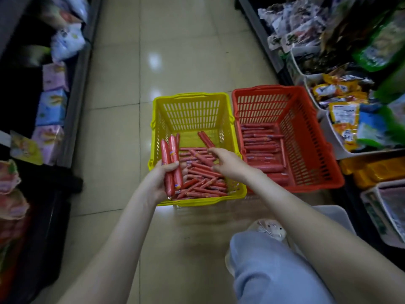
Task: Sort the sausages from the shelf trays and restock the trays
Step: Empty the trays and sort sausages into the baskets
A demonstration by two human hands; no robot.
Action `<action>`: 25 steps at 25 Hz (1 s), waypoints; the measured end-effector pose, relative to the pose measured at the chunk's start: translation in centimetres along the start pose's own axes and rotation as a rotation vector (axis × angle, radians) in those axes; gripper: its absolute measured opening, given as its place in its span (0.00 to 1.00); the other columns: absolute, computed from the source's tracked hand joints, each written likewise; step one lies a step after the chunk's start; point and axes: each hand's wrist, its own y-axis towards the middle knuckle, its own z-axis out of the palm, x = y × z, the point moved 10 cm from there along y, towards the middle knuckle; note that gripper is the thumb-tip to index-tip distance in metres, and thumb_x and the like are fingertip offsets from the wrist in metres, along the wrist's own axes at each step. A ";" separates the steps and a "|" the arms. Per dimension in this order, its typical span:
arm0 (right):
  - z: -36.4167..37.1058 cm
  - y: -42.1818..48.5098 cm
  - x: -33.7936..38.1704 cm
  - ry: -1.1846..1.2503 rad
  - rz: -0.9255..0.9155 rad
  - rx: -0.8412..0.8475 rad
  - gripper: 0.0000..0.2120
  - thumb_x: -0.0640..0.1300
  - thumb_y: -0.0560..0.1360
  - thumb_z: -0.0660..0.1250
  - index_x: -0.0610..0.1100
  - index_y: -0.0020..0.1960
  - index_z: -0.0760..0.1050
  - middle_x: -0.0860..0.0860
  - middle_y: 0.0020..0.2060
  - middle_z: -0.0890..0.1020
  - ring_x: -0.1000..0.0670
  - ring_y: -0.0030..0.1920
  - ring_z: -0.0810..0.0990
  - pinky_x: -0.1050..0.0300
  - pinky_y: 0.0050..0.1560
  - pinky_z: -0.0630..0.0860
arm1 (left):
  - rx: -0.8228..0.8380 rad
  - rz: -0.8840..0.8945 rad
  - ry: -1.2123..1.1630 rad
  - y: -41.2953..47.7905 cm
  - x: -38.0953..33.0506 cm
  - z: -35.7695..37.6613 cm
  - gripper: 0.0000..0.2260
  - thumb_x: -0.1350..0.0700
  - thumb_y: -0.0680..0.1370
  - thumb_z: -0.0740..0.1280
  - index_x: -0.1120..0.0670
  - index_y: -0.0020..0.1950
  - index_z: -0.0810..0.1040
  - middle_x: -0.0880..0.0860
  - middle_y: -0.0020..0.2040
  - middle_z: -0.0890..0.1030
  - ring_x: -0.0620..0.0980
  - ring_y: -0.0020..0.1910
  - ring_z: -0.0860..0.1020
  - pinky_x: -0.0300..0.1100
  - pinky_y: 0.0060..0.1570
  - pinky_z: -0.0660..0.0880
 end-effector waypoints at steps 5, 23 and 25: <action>4.1 -0.9 0.1 0.784 0.117 0.178 0.13 0.43 0.81 0.59 0.40 0.63 0.72 0.52 0.46 0.81 0.58 0.44 0.80 0.65 0.45 0.76 | 0.166 -0.080 0.049 1.2 2.9 5.5 0.11 0.63 0.79 0.61 0.59 0.60 0.75 0.60 0.45 0.81 0.54 0.41 0.81 0.48 0.42 0.81; -9.9 -2.2 -19.1 -0.108 0.113 -0.347 0.22 0.42 0.75 0.67 0.52 0.66 0.69 0.53 0.59 0.77 0.51 0.57 0.75 0.55 0.57 0.68 | 0.282 -0.174 0.142 7.3 9.1 17.2 0.05 0.61 0.81 0.57 0.55 0.49 0.71 0.53 0.35 0.74 0.45 0.26 0.72 0.35 0.24 0.70; -11.9 -0.6 -20.2 -0.445 0.181 -0.358 0.29 0.48 0.75 0.68 0.53 0.73 0.61 0.51 0.69 0.71 0.47 0.66 0.67 0.49 0.64 0.59 | 0.282 -0.110 0.218 7.7 8.8 16.8 0.05 0.61 0.81 0.59 0.53 0.54 0.71 0.52 0.37 0.75 0.45 0.29 0.74 0.36 0.26 0.72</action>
